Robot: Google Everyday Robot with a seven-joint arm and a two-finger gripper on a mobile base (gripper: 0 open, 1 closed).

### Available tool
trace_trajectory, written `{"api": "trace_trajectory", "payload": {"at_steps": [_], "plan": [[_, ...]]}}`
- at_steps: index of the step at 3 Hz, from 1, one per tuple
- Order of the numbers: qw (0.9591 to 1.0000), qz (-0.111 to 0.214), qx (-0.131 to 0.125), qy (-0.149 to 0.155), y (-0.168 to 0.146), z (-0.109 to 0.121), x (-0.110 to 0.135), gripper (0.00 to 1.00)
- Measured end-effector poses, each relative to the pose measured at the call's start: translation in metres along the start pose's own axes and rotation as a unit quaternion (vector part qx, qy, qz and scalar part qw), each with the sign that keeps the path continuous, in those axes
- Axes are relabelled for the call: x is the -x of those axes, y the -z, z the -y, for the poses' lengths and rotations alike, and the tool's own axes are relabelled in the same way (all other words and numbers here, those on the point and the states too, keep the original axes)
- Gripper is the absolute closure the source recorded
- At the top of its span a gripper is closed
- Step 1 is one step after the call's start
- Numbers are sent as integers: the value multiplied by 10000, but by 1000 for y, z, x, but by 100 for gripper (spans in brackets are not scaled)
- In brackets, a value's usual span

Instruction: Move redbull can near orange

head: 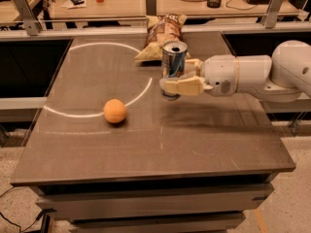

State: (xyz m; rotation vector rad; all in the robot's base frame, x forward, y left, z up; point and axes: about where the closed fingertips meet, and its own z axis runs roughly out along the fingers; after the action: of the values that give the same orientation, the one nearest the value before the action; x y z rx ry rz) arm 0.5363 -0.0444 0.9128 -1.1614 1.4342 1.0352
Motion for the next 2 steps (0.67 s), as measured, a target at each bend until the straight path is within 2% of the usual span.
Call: {"api": "trace_trajectory", "payload": {"at_steps": [2], "plan": [[9992,70,388,18,-38,-27,-11,100]]}}
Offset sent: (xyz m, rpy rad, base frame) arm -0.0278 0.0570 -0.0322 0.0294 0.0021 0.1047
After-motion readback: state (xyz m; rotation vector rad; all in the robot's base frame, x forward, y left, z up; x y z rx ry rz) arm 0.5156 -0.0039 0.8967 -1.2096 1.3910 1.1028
